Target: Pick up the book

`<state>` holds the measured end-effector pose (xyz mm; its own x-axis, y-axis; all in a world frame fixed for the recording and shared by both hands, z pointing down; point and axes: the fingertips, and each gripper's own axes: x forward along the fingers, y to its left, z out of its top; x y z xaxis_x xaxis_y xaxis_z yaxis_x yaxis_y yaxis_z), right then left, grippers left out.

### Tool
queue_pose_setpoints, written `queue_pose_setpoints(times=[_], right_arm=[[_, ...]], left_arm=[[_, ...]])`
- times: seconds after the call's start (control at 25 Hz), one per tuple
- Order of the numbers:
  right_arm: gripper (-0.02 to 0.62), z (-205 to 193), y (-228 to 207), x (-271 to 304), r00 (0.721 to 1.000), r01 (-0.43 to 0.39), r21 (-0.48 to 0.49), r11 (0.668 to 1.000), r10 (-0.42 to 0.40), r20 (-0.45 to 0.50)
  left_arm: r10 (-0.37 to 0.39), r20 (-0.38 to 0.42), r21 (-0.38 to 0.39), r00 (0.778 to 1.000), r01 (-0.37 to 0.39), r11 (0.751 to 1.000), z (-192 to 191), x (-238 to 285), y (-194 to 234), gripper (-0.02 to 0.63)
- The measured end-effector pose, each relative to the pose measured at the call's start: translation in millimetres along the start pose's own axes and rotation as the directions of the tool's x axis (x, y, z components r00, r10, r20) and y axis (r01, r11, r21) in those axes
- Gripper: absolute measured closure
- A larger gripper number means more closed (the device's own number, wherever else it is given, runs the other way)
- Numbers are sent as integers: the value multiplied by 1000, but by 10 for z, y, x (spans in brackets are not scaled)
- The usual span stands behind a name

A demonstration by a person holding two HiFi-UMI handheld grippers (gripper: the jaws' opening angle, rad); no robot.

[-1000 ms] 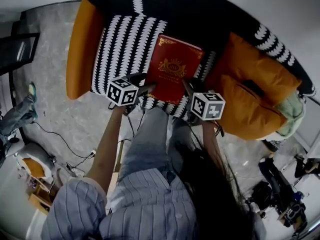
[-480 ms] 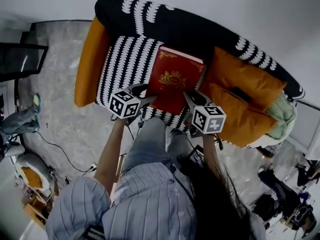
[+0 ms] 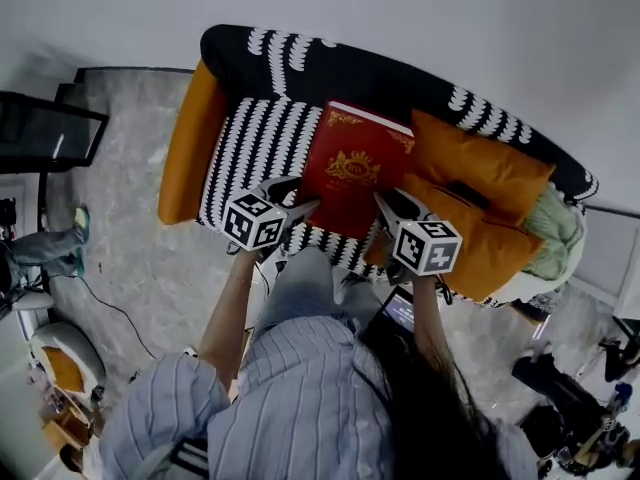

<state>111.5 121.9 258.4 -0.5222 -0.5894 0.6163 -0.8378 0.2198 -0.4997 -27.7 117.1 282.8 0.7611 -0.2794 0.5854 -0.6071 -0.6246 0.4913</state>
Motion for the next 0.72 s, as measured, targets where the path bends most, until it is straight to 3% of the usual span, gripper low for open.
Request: queue_pose_setpoints(times=[0.36, 0.72], right_arm=[[466, 182, 204, -445, 996, -19, -30, 999, 22, 84], [469, 71, 239, -1048, 987, -20, -66, 998, 31, 159]], left_arm=[[8, 91, -8, 996, -7, 1000, 169, -273, -402, 339], [24, 130, 20, 991, -27, 999, 103, -375, -999, 341]])
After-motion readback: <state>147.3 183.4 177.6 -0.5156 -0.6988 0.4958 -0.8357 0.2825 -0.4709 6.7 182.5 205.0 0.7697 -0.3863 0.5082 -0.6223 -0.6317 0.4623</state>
